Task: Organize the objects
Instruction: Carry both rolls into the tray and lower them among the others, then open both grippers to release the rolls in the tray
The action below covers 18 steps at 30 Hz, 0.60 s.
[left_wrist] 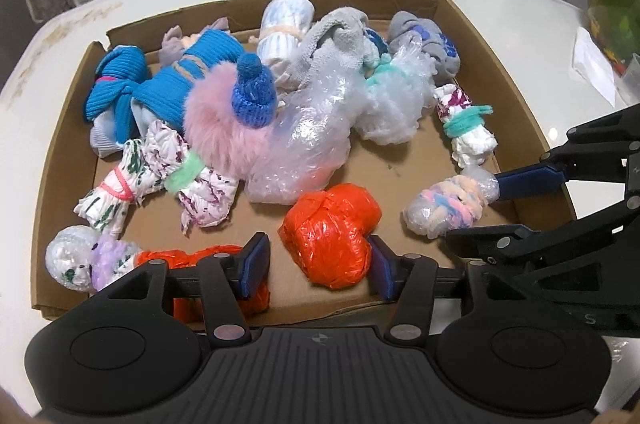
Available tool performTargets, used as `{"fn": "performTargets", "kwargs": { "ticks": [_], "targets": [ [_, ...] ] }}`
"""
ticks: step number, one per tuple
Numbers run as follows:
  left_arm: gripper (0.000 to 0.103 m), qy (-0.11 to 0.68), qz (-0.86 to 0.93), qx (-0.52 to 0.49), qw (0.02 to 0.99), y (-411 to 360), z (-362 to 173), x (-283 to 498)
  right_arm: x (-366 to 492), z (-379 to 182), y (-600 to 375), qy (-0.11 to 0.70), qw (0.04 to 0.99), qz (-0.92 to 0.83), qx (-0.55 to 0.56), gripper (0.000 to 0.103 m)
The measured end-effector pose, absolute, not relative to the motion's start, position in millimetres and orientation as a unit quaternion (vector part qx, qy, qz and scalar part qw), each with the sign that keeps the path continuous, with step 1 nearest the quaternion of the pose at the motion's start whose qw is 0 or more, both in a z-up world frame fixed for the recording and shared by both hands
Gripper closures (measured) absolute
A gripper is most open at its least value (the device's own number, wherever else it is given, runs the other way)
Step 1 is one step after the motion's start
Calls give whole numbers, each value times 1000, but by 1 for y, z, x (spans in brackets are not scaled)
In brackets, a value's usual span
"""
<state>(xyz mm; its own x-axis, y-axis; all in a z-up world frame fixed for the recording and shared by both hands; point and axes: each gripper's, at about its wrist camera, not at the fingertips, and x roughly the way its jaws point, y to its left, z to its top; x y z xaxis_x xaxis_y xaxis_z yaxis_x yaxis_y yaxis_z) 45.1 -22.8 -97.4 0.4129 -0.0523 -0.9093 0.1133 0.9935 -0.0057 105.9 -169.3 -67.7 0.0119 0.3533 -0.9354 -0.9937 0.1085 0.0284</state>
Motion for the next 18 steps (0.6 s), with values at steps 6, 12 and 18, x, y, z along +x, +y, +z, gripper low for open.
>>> {"fn": "performTargets", "kwargs": {
  "ticks": [6,12,18],
  "targets": [
    [39,558,-46,21,829,-38,-96,21,101,-66,-188,448,573,557,-402,64],
    [34,566,-39,-21,823,-33,-94,9,95,-59,-208,455,576,552,-396,61],
    [30,567,-39,-39,822,-26,-80,10,92,-44,-221,455,598,548,-367,51]
  ]
}}
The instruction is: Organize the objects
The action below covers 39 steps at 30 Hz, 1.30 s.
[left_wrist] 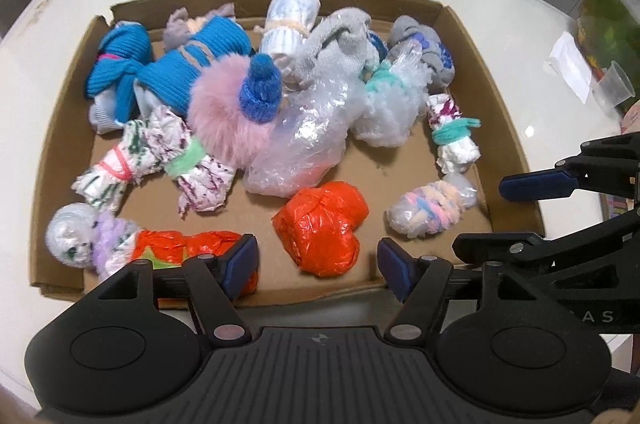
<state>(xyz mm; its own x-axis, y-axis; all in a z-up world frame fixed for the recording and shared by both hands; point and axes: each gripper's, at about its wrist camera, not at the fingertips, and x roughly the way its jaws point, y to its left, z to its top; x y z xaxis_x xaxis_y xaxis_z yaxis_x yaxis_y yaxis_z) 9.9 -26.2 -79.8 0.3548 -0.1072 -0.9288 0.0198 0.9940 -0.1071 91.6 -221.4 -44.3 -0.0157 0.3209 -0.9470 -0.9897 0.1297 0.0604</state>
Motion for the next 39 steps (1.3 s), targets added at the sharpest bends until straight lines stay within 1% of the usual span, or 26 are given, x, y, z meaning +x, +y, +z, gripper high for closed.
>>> {"fn": "performTargets", "kwargs": {
  "ticks": [4,6,7,8,9,13,18,20,27,39],
  "targets": [
    [28,569,-26,-47,821,-23,-61,-1,92,-32,-227,455,608,554,-340,44],
    [11,558,0,-24,830,-21,-47,-8,93,-23,-231,450,615,559,-327,40],
    [9,548,9,-9,836,-20,-40,-11,93,-18,-232,447,618,562,-320,35],
    [5,535,14,6,845,-19,-33,-14,92,-14,-233,444,622,563,-314,33],
    [1,521,21,20,853,-17,-27,-16,91,-10,-233,439,629,563,-308,27],
    [1,498,18,17,867,-2,-9,-23,86,4,-236,424,650,566,-280,20],
    [1,489,19,20,872,6,1,-23,81,10,-236,414,674,556,-256,16],
    [1,484,21,28,874,7,3,-24,80,9,-235,412,677,556,-252,16],
    [1,488,18,3,872,16,-5,-17,84,4,-229,406,688,550,-245,14],
    [1,491,41,-20,870,32,-10,-13,79,1,-217,395,686,551,-264,15]
  ]
}}
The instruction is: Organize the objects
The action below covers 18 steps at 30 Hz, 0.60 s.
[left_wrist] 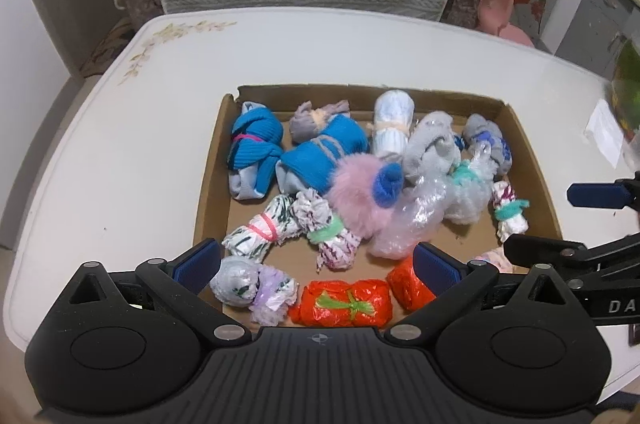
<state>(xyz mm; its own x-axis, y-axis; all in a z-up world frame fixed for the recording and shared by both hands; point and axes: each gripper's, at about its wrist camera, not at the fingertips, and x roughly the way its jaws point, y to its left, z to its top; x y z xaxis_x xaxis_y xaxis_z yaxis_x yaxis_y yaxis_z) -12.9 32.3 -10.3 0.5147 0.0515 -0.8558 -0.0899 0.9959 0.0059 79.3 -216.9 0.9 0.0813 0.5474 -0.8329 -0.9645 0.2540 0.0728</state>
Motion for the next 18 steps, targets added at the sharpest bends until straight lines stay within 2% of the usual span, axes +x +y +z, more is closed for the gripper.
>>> {"fn": "performTargets", "kwargs": {
  "ticks": [18],
  "targets": [
    [1,451,22,-14,892,27,8,-17,82,0,-212,394,690,547,-265,15]
  ]
}}
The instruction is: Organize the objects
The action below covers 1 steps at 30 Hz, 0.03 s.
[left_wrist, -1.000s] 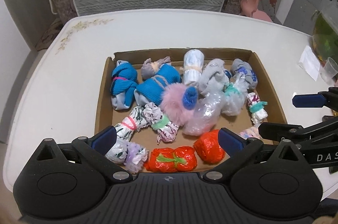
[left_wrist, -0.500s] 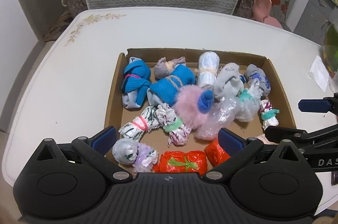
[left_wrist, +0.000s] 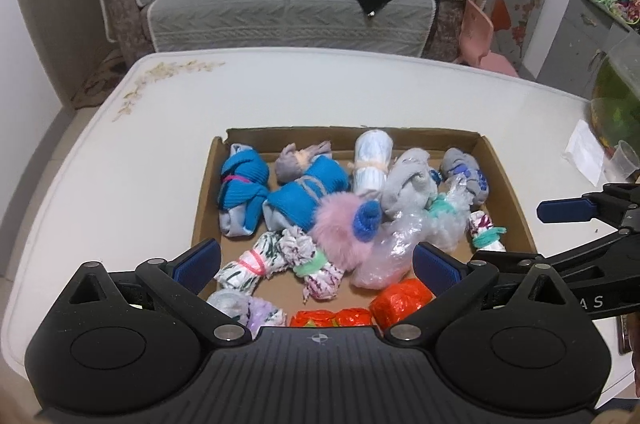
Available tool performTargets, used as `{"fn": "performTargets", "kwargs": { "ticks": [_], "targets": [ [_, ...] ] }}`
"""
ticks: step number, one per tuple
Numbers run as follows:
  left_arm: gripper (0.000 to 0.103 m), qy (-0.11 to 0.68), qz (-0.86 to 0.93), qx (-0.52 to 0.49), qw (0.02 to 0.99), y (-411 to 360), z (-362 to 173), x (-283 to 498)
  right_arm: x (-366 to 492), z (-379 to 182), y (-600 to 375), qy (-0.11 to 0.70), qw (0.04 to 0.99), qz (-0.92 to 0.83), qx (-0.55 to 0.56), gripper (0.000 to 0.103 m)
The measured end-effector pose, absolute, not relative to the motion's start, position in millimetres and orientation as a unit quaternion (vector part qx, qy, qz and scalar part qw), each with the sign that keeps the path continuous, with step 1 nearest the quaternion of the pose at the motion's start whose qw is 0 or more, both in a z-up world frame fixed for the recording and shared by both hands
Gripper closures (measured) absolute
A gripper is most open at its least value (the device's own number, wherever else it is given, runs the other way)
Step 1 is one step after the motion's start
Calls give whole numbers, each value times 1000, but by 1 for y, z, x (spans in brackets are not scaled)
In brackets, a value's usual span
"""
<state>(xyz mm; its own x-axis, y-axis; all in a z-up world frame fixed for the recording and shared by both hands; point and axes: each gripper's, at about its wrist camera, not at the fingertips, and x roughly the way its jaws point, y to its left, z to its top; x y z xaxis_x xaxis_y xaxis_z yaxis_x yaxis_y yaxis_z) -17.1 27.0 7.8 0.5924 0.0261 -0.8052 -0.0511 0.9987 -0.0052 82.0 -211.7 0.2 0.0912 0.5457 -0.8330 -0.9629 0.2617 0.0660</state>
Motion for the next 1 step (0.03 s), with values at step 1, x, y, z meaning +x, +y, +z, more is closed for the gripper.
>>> {"fn": "performTargets", "kwargs": {
  "ticks": [1],
  "targets": [
    [1,452,24,-16,891,28,8,-17,82,0,-212,394,689,547,-265,15]
  ]
}}
